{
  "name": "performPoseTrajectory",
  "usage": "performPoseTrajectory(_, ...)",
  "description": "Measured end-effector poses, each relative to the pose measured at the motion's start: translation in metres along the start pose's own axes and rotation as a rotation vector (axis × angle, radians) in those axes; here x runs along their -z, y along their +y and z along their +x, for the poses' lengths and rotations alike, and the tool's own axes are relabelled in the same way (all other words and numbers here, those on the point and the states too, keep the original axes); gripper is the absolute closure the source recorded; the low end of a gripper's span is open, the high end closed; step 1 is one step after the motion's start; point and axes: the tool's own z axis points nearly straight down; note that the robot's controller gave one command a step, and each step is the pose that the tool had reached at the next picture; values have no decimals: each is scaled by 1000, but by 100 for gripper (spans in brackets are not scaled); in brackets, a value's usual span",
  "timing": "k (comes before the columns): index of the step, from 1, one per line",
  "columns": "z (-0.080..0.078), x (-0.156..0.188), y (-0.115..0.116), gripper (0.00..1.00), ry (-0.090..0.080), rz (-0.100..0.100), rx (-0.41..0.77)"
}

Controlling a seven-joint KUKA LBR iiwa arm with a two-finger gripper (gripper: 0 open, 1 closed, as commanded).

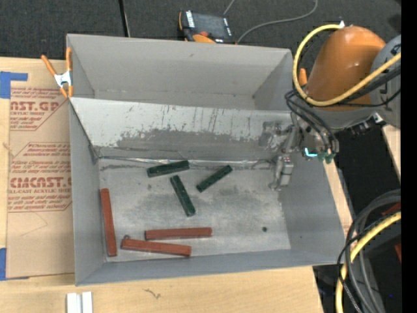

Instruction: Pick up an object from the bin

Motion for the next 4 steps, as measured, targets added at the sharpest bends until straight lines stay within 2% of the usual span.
performPoseTrajectory(1, -8, -146, 34, 0, -5, 0, 13)
performPoseTrajectory(2, 6, -112, 56, 0, -8, 0, 225)
performPoseTrajectory(3, 10, -113, 65, 0, -6, 0, 274)
performPoseTrajectory(4, 11, -142, 71, 0, -9, 1, 400)
